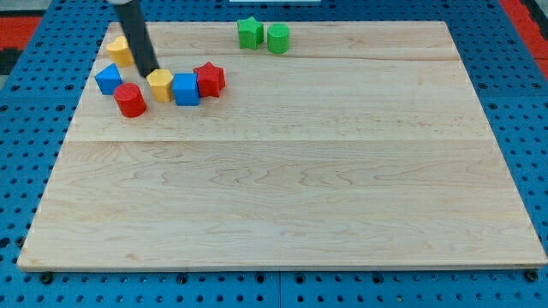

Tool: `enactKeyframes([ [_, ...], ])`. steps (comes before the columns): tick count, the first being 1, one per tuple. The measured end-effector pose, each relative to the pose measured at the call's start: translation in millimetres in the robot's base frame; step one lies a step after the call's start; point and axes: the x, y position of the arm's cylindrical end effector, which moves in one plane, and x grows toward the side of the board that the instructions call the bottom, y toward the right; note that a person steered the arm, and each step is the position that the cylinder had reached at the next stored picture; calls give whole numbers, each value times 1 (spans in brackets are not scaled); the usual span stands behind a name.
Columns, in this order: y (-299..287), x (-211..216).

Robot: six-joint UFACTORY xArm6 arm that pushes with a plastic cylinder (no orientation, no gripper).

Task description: Push the yellow heart and blue triangle slightly down

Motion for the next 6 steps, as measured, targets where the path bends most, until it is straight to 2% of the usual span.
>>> enactKeyframes([
  [1, 6, -61],
  [2, -41, -66],
  [3, -52, -61],
  [5, -51, 65],
  [6, -41, 83],
])
